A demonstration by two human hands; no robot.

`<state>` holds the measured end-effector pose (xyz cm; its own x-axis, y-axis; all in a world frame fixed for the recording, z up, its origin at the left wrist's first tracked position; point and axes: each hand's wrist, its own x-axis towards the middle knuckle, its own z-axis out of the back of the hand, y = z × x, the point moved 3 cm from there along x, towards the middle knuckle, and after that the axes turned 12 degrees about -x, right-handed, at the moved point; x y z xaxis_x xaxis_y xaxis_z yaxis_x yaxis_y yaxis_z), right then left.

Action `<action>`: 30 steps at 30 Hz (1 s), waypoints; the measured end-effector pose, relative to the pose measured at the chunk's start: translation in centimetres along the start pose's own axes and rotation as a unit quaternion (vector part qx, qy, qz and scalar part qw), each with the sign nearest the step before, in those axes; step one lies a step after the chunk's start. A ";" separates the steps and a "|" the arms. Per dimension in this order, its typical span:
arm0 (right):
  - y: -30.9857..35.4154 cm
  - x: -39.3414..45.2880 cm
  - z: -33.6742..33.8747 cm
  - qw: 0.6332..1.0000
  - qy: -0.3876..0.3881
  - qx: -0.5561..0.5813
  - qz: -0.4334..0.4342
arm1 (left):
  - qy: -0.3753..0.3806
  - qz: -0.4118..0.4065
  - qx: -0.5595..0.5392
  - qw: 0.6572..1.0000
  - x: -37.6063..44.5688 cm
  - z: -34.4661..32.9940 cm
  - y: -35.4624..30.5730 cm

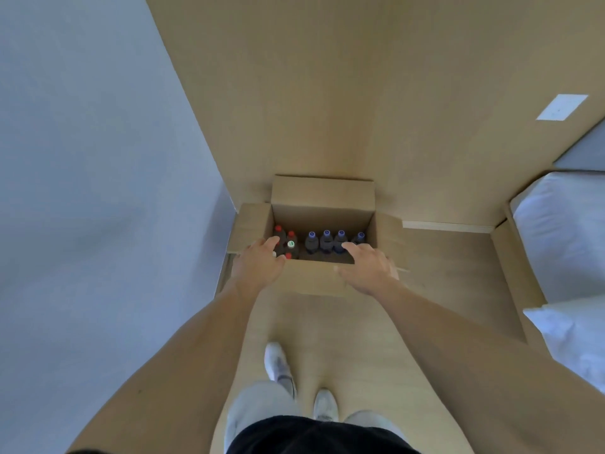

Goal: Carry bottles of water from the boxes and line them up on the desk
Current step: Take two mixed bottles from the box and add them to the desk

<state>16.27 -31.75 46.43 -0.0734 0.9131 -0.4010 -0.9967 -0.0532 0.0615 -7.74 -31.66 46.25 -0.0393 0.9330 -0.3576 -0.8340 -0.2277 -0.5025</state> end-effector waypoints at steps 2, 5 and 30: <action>-0.1 2.6 0.4 1.000 0.000 -0.001 -0.005 | 0.015 -0.006 0.006 1.000 3.3 0.0 0.1; 0.0 6.6 1.4 1.000 -0.003 0.001 -0.015 | 0.030 -0.013 0.002 0.999 8.4 0.3 0.5; 3.5 33.0 -13.1 0.979 0.183 0.067 -0.053 | 0.141 0.059 -0.003 0.988 36.3 -9.9 10.9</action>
<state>9.93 -7.05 21.45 -0.0009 0.7035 -0.7107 -0.9877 0.1106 0.1107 -12.85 -3.05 20.01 0.0194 0.7853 -0.6188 -0.8295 -0.3329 -0.4485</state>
